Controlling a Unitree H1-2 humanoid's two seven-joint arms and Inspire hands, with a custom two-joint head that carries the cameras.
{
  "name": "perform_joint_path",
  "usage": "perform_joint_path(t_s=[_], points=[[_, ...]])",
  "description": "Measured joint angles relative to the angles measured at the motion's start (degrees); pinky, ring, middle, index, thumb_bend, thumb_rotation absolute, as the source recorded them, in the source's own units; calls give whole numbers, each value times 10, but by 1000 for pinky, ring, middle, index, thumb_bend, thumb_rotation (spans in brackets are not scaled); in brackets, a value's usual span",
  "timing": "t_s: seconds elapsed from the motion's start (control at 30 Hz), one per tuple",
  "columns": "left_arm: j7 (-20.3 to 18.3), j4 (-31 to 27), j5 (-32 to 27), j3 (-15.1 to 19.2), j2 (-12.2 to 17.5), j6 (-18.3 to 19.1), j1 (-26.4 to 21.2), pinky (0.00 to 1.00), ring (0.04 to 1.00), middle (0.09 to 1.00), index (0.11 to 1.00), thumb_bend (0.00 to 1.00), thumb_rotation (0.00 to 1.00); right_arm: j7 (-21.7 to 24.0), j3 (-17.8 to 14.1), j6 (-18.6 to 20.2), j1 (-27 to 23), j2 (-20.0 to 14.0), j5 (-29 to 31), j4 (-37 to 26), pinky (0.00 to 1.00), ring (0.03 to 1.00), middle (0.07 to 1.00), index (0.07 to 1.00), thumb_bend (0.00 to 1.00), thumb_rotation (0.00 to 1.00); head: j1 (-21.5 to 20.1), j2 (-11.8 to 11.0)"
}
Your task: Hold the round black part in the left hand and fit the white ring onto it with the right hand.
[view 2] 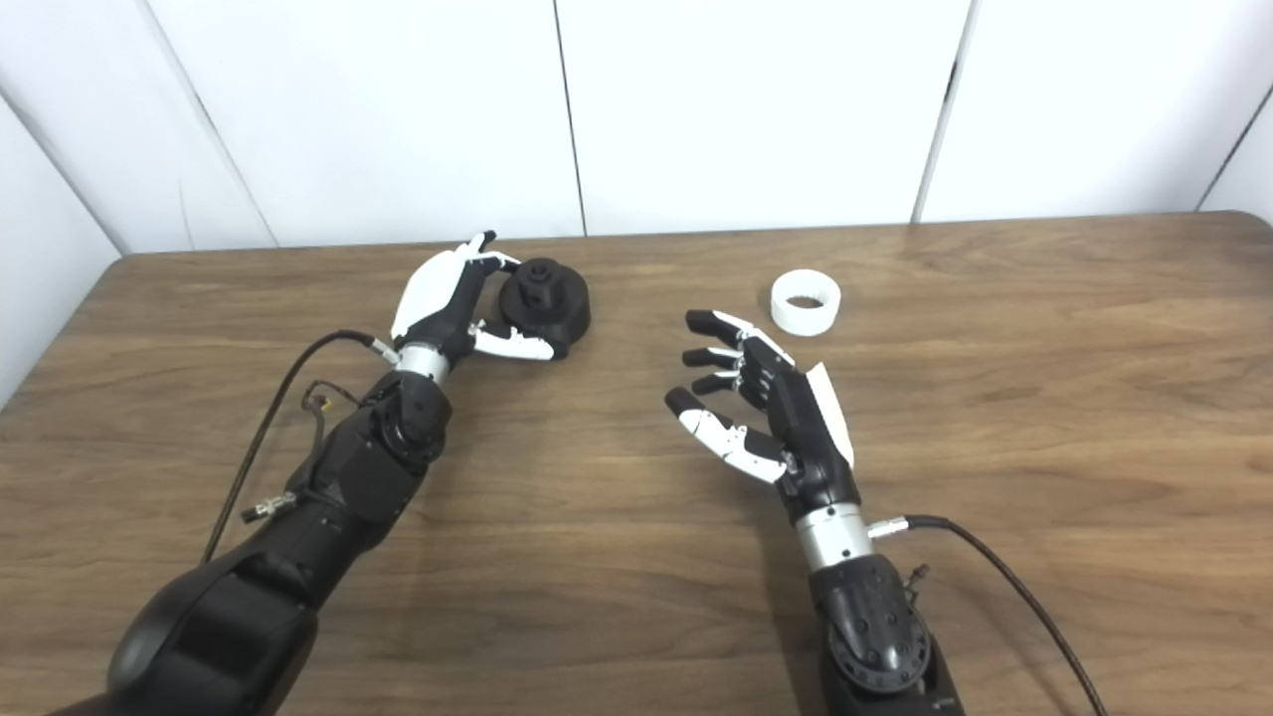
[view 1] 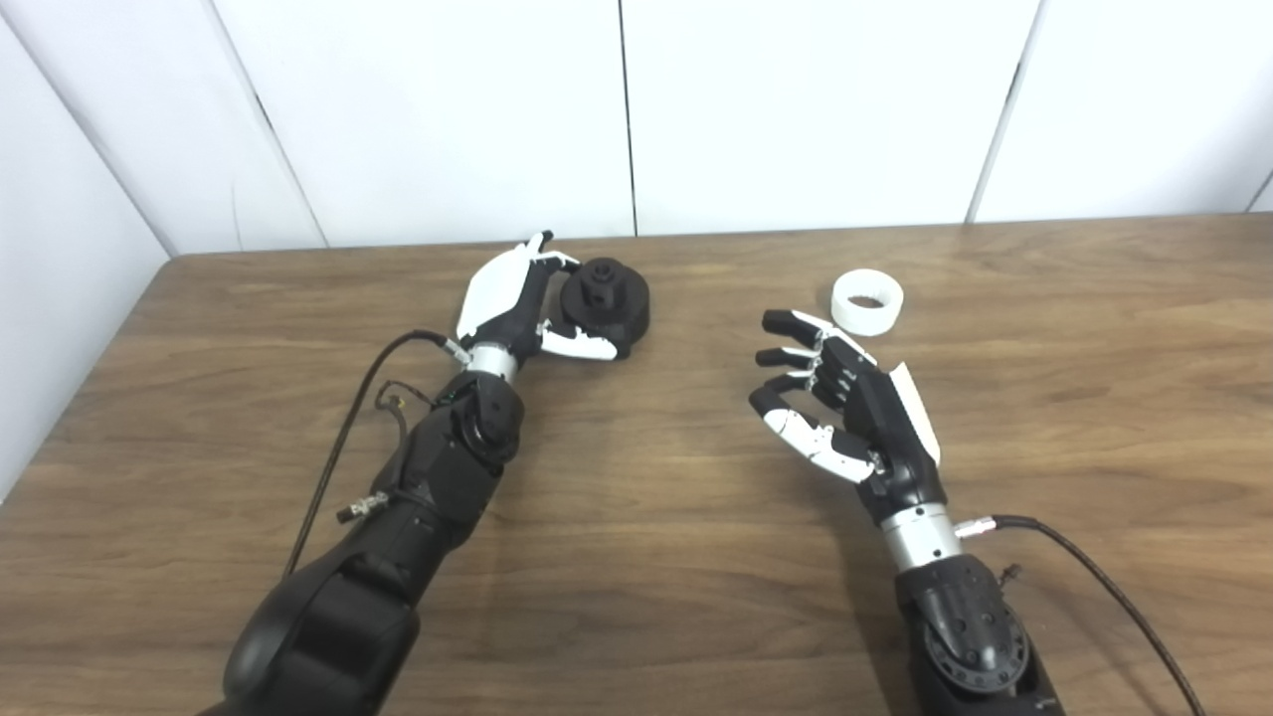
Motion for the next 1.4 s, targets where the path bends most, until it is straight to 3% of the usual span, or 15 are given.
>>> perform_joint_path(t_s=[0.2, 0.77, 0.97, 1.0, 1.1, 1.4], points=[[-11, -50, 3, -4, 0, 9, 26, 1000, 1000, 1000, 614, 933, 261, 0, -5, 0, 0, 0, 1, 0, 611, 706, 806, 772, 546, 294, 3, 1], [-20, -151, 0, -3, -4, 19, 93, 1000, 1000, 1000, 567, 890, 221, 5, -10, 2, 3, -3, 2, -4, 621, 717, 809, 784, 546, 314, 9, 4], [-32, -212, 2, -4, -6, 27, 134, 1000, 1000, 994, 569, 891, 188, 5, -11, 6, 3, -3, 0, -6, 625, 720, 812, 783, 544, 320, 9, 4], [-33, -221, 2, -4, -6, 29, 138, 1000, 1000, 997, 524, 674, 121, 5, -11, 6, 3, -3, 0, -6, 621, 721, 813, 782, 545, 320, 9, 4], [-36, -259, 1, -2, -9, 35, 157, 1000, 1000, 999, 494, 533, 78, 5, -12, 6, 3, -3, 0, -6, 625, 717, 810, 779, 555, 321, 11, 4], [-44, -327, 1, -2, -14, 44, 205, 1000, 1000, 985, 487, 524, 65, 5, -13, 6, 3, -4, -2, -6, 607, 709, 807, 780, 541, 307, 12, 4]])
